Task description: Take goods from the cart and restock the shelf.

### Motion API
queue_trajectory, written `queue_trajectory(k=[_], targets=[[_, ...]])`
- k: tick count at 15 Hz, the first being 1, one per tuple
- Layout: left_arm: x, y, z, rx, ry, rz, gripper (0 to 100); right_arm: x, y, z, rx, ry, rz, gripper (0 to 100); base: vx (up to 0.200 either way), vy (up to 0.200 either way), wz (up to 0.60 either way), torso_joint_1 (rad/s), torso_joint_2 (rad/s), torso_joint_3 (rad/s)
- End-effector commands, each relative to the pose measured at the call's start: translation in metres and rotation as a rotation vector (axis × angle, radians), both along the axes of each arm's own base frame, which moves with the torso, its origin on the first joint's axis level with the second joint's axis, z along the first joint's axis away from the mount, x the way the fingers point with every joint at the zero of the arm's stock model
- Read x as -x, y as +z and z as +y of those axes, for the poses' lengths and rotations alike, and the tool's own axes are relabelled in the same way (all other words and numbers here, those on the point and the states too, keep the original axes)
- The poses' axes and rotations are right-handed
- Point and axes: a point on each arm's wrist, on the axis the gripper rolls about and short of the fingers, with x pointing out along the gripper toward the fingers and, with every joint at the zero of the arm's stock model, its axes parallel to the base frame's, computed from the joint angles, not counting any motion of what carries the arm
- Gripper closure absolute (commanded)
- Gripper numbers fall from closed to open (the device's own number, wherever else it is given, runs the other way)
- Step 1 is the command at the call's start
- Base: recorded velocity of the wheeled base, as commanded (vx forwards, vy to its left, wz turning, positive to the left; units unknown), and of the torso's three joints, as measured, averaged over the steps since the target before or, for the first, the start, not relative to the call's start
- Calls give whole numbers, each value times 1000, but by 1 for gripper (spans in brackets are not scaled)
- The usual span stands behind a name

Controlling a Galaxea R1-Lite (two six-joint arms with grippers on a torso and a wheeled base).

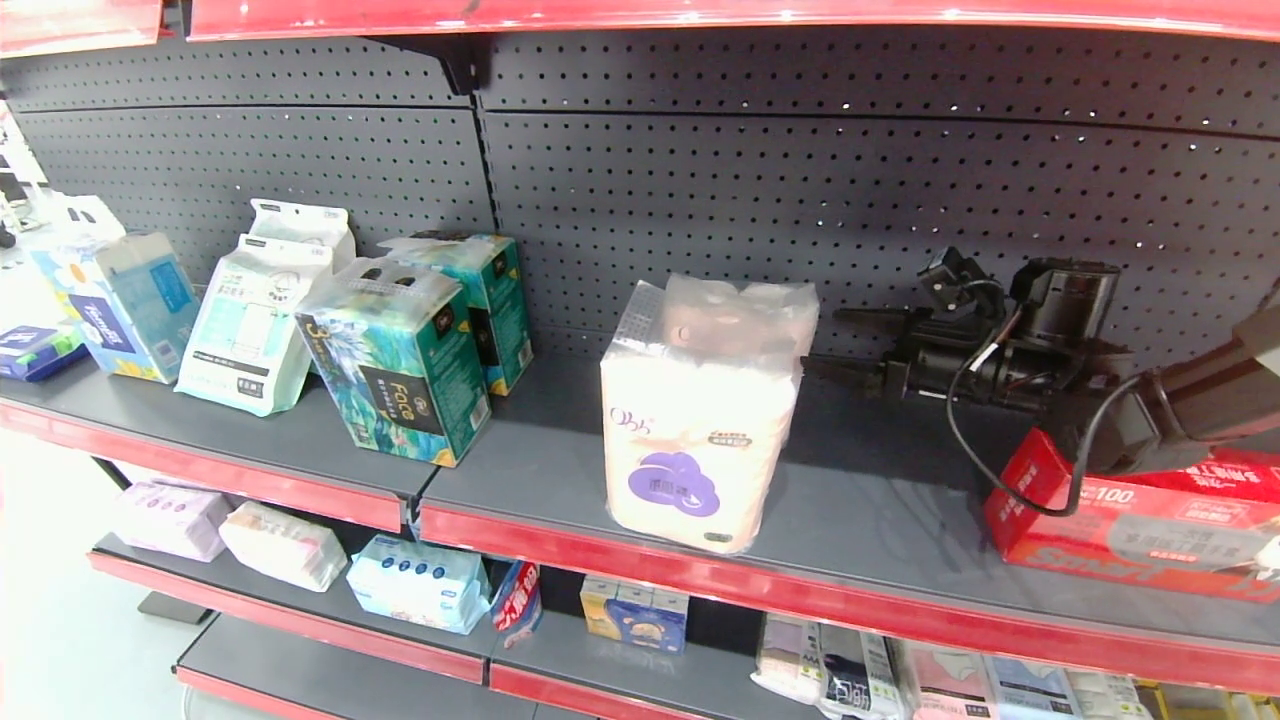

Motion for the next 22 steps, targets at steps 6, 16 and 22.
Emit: queue_trajectory(k=[6,16,22], targets=[[0,0,0,-1,0,1,0,37,29,-20,-18,-55,-24,0,0,0,0,0,0,0],[0,0,0,0,0,1,0,129,54,-48,-83,-412,15,0,0,0,0,0,0,0],[0,0,0,0,0,1,0,197,67,-49,-110,-714,-61,0,0,0,0,0,0,0]])
